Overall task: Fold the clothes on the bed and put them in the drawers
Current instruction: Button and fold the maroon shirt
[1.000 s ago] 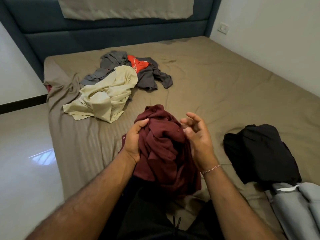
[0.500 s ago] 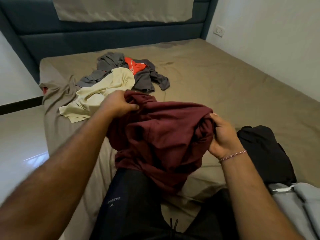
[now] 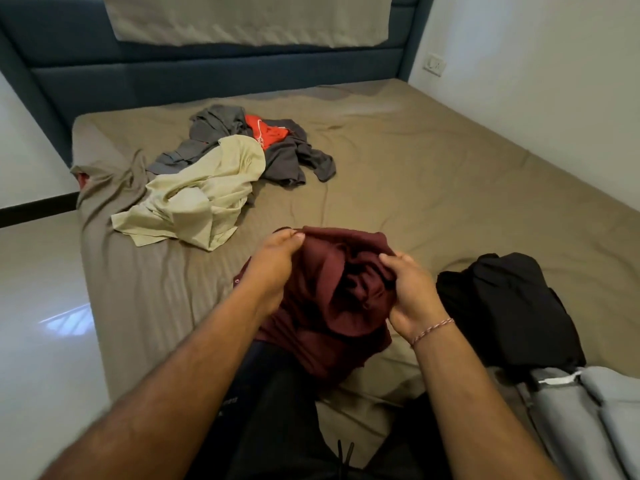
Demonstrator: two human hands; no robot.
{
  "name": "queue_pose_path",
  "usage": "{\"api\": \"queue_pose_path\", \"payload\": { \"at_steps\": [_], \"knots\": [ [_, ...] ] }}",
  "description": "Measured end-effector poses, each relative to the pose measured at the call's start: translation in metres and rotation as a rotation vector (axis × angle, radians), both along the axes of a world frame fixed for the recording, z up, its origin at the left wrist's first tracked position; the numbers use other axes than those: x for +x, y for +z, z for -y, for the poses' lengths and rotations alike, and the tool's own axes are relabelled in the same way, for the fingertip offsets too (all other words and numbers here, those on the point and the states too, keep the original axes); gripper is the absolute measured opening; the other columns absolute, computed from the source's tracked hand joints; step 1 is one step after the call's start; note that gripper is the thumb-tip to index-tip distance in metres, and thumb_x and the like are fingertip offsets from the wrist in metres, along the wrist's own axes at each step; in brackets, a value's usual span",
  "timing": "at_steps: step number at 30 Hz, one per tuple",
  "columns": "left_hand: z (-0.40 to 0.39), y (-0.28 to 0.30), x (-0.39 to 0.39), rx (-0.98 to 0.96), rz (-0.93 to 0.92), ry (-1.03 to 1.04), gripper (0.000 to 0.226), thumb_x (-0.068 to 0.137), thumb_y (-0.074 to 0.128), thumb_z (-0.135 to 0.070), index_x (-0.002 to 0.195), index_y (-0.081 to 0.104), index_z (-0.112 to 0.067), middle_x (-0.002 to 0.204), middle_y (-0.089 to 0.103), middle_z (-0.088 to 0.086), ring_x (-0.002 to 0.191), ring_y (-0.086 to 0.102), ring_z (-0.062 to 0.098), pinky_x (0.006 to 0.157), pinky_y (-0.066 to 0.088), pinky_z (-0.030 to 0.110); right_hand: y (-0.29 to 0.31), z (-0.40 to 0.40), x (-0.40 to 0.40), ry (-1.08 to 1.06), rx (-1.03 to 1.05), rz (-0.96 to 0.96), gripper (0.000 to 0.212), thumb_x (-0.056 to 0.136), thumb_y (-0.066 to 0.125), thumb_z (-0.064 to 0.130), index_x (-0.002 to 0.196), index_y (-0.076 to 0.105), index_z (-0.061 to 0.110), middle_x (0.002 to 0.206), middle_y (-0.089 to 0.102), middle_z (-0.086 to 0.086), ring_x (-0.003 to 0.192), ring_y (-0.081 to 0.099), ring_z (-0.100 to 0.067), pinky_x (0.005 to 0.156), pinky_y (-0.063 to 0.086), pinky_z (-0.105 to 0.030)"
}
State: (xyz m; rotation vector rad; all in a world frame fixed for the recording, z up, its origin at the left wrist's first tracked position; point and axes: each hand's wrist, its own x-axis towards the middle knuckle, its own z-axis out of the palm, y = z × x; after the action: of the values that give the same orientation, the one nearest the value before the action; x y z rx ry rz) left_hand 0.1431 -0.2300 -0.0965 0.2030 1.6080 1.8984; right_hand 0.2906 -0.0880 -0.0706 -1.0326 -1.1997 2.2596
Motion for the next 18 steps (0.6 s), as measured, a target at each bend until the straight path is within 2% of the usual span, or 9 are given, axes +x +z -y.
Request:
{"api": "queue_pose_path", "payload": {
  "at_steps": [2,4,6,8,10,11,13,15,18],
  "knots": [
    [0.000,0.019,-0.005,0.100,0.162,0.001,0.026,0.104,0.059,-0.023,0.095,0.082,-0.016,0.097,0.079,0.012,0.085,0.076,0.026,0.071,0.062,0.035,-0.007,0.000,0.005,0.056,0.503,0.200,0.032,0.096,0.069,0.015,0.126,0.057,0.019,0.129,0.066,-0.018,0.099,0.072,-0.020,0.080,0.060,-0.034],
    [0.004,0.036,-0.006,0.091,0.157,-0.070,0.028,0.103,0.061,-0.028,0.105,0.079,-0.007,0.107,0.078,0.019,0.090,0.077,0.030,0.078,0.064,0.040,-0.011,0.001,0.008,0.151,0.888,0.211,0.057,0.086,0.080,0.032,0.135,0.052,0.035,0.140,0.052,0.003,0.120,0.060,-0.011,0.091,0.054,-0.020],
    [0.008,0.047,-0.006,0.113,0.143,-0.197,0.032,0.103,0.061,-0.030,0.100,0.081,-0.006,0.106,0.076,0.023,0.086,0.076,0.031,0.076,0.063,0.040,-0.006,0.008,0.006,0.229,0.991,0.058,0.071,0.079,0.080,0.049,0.141,0.045,0.047,0.146,0.043,0.018,0.132,0.047,-0.001,0.094,0.046,-0.011],
    [0.009,0.057,-0.003,0.123,0.141,-0.322,0.035,0.101,0.062,-0.034,0.101,0.080,-0.003,0.106,0.074,0.026,0.085,0.075,0.033,0.076,0.063,0.040,0.000,0.014,-0.001,0.328,1.130,-0.053,0.078,0.080,0.078,0.054,0.147,0.040,0.048,0.150,0.041,0.022,0.139,0.042,-0.003,0.107,0.039,-0.019],
    [0.009,0.065,-0.003,0.155,0.162,-0.428,0.043,0.099,0.063,-0.039,0.112,0.074,0.000,0.111,0.070,0.027,0.089,0.072,0.034,0.085,0.061,0.043,0.006,0.017,-0.009,0.378,1.360,-0.121,0.082,0.082,0.080,0.052,0.152,0.040,0.038,0.151,0.042,0.016,0.143,0.041,-0.010,0.114,0.038,-0.027],
    [0.008,0.068,-0.005,0.185,0.173,-0.469,0.044,0.098,0.063,-0.042,0.113,0.073,-0.002,0.110,0.070,0.025,0.090,0.071,0.033,0.086,0.060,0.043,0.008,0.019,-0.011,0.387,1.410,-0.156,0.079,0.083,0.081,0.047,0.151,0.044,0.033,0.150,0.043,0.014,0.142,0.042,-0.012,0.115,0.040,-0.028],
    [0.008,0.074,-0.009,0.220,0.201,-0.492,0.040,0.094,0.065,-0.047,0.106,0.074,-0.010,0.097,0.072,0.015,0.083,0.071,0.026,0.080,0.061,0.036,0.011,0.022,-0.016,0.297,1.415,-0.169,0.056,0.087,0.079,0.028,0.139,0.059,0.028,0.138,0.055,0.013,0.132,0.052,-0.008,0.109,0.048,-0.031],
    [0.009,0.075,-0.014,0.183,0.174,-0.428,0.039,0.090,0.068,-0.050,0.108,0.072,-0.015,0.089,0.071,0.007,0.077,0.069,0.021,0.074,0.060,0.031,0.014,0.023,-0.022,0.187,1.426,-0.072,0.035,0.089,0.070,0.013,0.121,0.071,0.026,0.120,0.068,0.016,0.116,0.061,-0.002,0.101,0.052,-0.033],
    [0.011,0.068,-0.016,0.055,-0.075,-0.370,0.041,0.089,0.070,-0.047,0.122,0.065,-0.022,0.103,0.071,0.002,0.092,0.067,0.018,0.078,0.058,0.028,0.019,0.023,-0.030,0.221,1.380,0.119,0.019,0.095,0.060,0.018,0.105,0.074,0.028,0.098,0.073,0.017,0.094,0.066,-0.002,0.084,0.054,-0.027]
  ]
}}
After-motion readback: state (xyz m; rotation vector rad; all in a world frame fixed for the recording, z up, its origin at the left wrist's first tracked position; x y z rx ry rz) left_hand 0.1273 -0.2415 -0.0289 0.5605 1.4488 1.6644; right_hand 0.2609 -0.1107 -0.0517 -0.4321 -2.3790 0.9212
